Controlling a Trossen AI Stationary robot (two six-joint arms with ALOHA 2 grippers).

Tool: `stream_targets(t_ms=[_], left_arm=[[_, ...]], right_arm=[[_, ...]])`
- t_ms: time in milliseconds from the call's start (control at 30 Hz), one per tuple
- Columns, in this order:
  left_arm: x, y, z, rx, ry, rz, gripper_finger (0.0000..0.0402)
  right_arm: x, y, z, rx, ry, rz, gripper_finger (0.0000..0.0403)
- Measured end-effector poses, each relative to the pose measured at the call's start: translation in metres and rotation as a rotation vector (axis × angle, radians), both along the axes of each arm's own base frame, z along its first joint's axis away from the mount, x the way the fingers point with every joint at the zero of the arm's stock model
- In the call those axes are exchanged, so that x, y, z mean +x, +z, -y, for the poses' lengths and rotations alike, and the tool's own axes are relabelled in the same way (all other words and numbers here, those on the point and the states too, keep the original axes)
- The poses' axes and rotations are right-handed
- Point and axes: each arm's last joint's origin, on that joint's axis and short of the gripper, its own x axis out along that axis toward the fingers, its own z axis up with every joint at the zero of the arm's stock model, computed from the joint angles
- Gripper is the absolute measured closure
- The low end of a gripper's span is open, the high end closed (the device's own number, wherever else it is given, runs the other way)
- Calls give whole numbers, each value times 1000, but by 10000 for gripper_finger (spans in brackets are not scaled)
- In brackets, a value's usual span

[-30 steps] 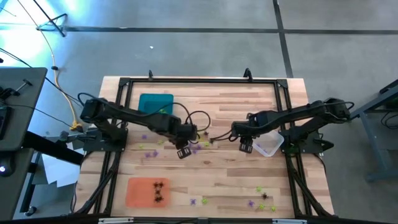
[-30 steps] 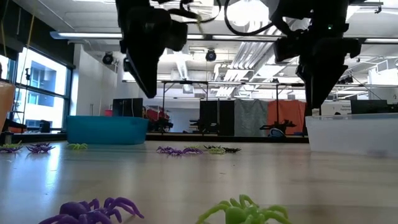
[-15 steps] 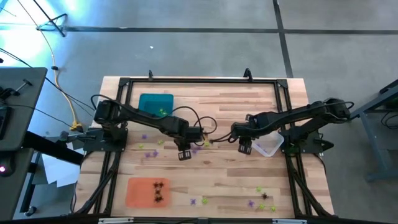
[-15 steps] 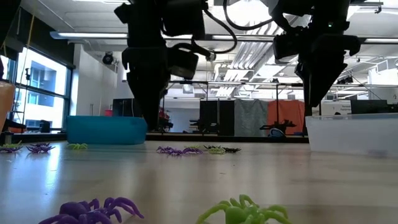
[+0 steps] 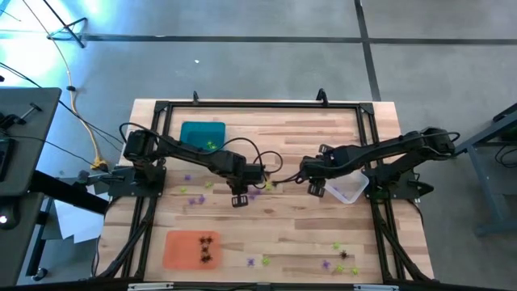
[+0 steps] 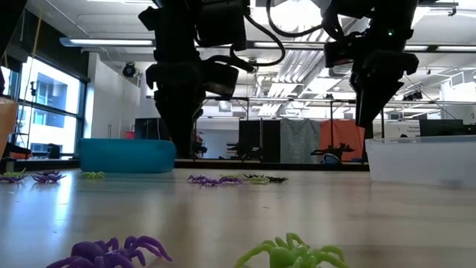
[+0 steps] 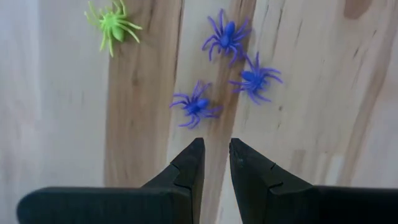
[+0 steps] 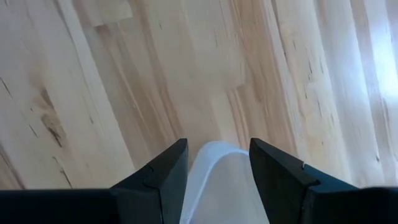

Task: Sort Halloween decoration
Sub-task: Put the violet spider toy into the transparent bin

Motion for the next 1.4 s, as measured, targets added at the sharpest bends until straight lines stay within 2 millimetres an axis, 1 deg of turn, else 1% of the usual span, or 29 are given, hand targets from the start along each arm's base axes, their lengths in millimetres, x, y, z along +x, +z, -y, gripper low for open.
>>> stream_targets(t_ms=[100,200,300,433,667,833,967,1233,1333,1400], left_arm=[[1,0,0,20,-26,10,341],[4,1,-1,35,-23,47,341],[9,3,0,26,2,101,341],[14,4,0,6,62,152,341],[7,2,-1,10,170,78,341],[11,3,-1,-52,289,120,339],[10,2,-1,-31,334,111,320],[9,2,-2,-18,396,107,255],[9,2,-3,-5,402,110,244],[10,-3,-3,-3,408,101,240]], right_arm=[[1,0,0,0,-2,14,234],[5,2,3,-60,-133,90,234],[7,3,4,-58,-194,132,234],[9,3,3,-43,-189,152,234],[11,4,3,-35,-198,178,234],[11,4,3,-35,-197,181,234],[12,4,3,-34,-198,183,234],[12,4,3,-33,-197,184,234],[12,4,3,-33,-197,184,234],[12,4,3,-32,-197,185,234]])
